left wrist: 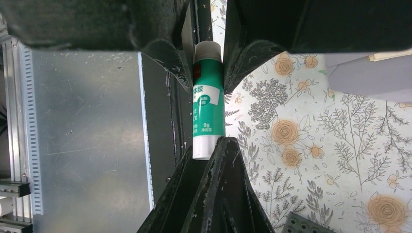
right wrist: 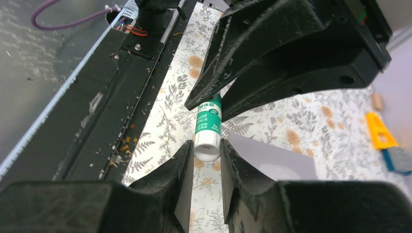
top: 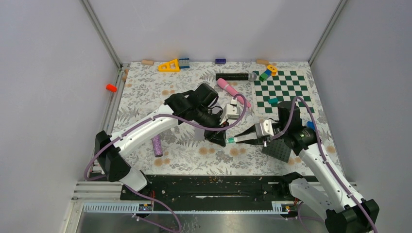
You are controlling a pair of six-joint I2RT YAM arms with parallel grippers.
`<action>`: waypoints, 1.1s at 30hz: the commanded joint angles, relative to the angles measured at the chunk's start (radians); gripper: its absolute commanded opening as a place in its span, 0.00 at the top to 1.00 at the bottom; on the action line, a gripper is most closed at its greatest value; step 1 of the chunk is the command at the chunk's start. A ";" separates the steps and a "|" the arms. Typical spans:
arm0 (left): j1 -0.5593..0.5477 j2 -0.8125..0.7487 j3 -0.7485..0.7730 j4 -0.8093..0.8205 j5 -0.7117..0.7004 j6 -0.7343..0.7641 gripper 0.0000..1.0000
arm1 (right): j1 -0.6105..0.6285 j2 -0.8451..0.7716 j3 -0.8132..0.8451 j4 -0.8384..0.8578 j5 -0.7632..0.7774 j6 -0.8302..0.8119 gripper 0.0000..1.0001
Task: Place the letter into the envelope and seal it
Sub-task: Unscrew the solid glue.
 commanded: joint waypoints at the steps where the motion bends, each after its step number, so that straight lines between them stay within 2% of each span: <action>1: -0.003 -0.032 0.037 0.052 -0.029 0.013 0.87 | 0.012 0.004 -0.030 0.252 0.041 0.357 0.77; 3: -0.007 -0.048 0.027 0.076 -0.082 0.004 0.87 | 0.012 0.007 -0.042 0.339 0.062 0.500 0.81; 8: -0.026 -0.092 -0.005 0.145 -0.237 -0.016 0.87 | 0.012 0.014 -0.049 0.348 0.059 0.662 0.82; 17: -0.073 -0.132 -0.035 0.197 -0.419 -0.001 0.87 | 0.012 0.159 0.005 0.499 0.138 1.333 0.81; 22: -0.108 -0.140 -0.047 0.224 -0.554 0.014 0.89 | 0.012 0.254 0.053 0.501 0.170 1.615 0.82; 25: -0.117 -0.141 -0.048 0.228 -0.584 0.022 0.89 | 0.012 0.277 0.057 0.526 0.160 1.688 0.81; 27: -0.119 -0.141 -0.052 0.229 -0.585 0.023 0.89 | 0.012 0.270 0.050 0.548 0.159 1.705 0.75; 30: -0.119 -0.147 -0.062 0.226 -0.561 0.027 0.90 | 0.012 0.247 0.045 0.550 0.119 1.632 0.55; 33: -0.116 -0.151 -0.059 0.197 -0.484 0.034 0.91 | 0.011 0.181 0.022 0.473 0.072 1.386 0.35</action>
